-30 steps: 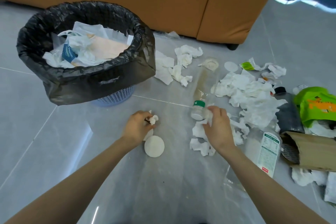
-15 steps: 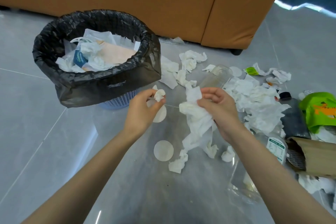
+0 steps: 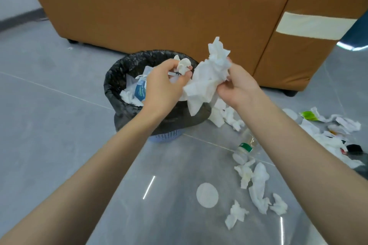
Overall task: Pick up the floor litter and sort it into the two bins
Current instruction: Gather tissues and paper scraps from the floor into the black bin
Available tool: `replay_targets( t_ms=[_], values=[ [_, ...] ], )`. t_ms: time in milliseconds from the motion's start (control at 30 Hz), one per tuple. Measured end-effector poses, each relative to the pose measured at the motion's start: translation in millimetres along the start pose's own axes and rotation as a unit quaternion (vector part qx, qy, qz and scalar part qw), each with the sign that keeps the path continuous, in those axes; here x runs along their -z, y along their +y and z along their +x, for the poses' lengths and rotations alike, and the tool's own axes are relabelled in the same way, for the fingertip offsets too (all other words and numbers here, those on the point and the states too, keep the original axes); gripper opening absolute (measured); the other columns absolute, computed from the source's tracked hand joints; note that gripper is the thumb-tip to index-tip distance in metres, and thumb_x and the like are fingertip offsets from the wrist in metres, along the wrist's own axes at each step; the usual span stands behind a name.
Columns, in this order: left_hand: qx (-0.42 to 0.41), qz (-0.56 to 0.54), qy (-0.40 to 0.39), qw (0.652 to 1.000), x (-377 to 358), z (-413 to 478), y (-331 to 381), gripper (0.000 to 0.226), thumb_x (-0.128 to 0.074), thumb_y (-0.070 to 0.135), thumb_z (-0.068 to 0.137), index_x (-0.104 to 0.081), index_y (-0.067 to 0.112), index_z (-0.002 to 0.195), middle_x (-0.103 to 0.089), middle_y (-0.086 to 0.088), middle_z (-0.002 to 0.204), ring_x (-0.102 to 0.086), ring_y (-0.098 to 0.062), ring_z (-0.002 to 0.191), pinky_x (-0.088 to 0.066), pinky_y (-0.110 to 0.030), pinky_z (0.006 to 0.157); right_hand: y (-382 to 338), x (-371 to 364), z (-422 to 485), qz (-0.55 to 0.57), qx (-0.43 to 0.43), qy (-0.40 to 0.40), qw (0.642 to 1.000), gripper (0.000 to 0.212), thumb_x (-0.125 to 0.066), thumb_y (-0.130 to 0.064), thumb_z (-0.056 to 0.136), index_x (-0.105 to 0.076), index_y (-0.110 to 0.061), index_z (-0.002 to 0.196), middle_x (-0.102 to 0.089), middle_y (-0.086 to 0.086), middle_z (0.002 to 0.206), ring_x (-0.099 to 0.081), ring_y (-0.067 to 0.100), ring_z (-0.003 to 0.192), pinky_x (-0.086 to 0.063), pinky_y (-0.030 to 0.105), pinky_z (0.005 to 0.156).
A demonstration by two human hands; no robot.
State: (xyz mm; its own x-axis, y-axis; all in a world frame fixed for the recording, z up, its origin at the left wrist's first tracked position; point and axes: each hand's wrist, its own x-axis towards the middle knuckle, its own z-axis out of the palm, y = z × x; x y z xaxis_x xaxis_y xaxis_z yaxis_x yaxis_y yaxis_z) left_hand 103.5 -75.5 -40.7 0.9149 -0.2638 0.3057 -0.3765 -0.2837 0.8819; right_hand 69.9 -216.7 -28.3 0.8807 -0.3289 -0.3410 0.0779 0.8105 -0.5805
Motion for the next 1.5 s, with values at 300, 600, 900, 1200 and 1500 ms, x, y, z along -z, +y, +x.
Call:
replay_targets(
  t_ms=[300, 600, 900, 1200, 1500],
  values=[
    [0.102, -0.019, 0.049, 0.993, 47, 47, -27, 0.024, -0.054, -0.002, 0.085, -0.062, 0.014, 0.101, -0.062, 0.001, 0.095, -0.056, -0.014, 0.087, -0.049, -0.029, 0.078, 39, -64, 41, -0.050, -0.048, 0.013, 0.997, 0.029, -0.043, 0.010, 0.091, -0.062, -0.009, 0.100, -0.064, 0.011, 0.115, -0.065, 0.019, 0.100, -0.053, 0.029, 0.088],
    [0.080, 0.163, 0.041, 0.983, 52, 34, -45, 0.067, -0.036, -0.013, 0.085, -0.032, 0.017, 0.145, -0.020, -0.005, 0.156, -0.017, -0.017, 0.144, -0.022, -0.023, 0.109, 29, -35, 45, -0.347, 0.054, -0.015, 0.936, 0.052, -0.037, 0.009, 0.095, -0.033, -0.008, 0.145, -0.026, 0.006, 0.154, -0.032, 0.026, 0.138, -0.047, 0.035, 0.097],
    [-0.027, 0.290, -0.132, 0.948, 20, 42, -50, 0.041, -0.027, 0.025, 0.100, -0.049, 0.012, 0.132, -0.038, -0.006, 0.147, -0.023, -0.025, 0.141, -0.018, -0.048, 0.115, 30, 6, 31, -0.550, 0.247, 0.038, 0.797, 0.042, -0.040, 0.006, 0.088, -0.059, -0.009, 0.122, -0.063, 0.004, 0.121, -0.057, 0.007, 0.105, -0.045, 0.022, 0.097],
    [0.095, 0.402, -0.293, 0.862, 12, 53, -70, 0.022, -0.037, 0.016, 0.096, -0.052, 0.000, 0.097, -0.057, -0.019, 0.109, -0.050, -0.034, 0.108, -0.038, -0.039, 0.089, 41, 29, 27, -0.651, 0.228, -0.044, 0.723, 0.046, -0.035, -0.002, 0.095, -0.051, -0.019, 0.133, -0.059, -0.002, 0.125, -0.055, -0.007, 0.061, -0.039, 0.005, 0.056],
    [-0.005, 0.350, -0.045, 0.936, 1, 33, -49, 0.066, -0.054, 0.004, 0.086, -0.027, 0.016, 0.145, -0.055, -0.006, 0.128, -0.045, -0.024, 0.126, 0.006, -0.043, 0.116, 43, 54, 11, -0.558, 0.205, -0.018, 0.804, 0.041, -0.054, -0.005, 0.091, -0.056, -0.019, 0.130, -0.058, -0.008, 0.127, -0.060, 0.000, 0.096, -0.047, 0.032, 0.101]
  ],
)
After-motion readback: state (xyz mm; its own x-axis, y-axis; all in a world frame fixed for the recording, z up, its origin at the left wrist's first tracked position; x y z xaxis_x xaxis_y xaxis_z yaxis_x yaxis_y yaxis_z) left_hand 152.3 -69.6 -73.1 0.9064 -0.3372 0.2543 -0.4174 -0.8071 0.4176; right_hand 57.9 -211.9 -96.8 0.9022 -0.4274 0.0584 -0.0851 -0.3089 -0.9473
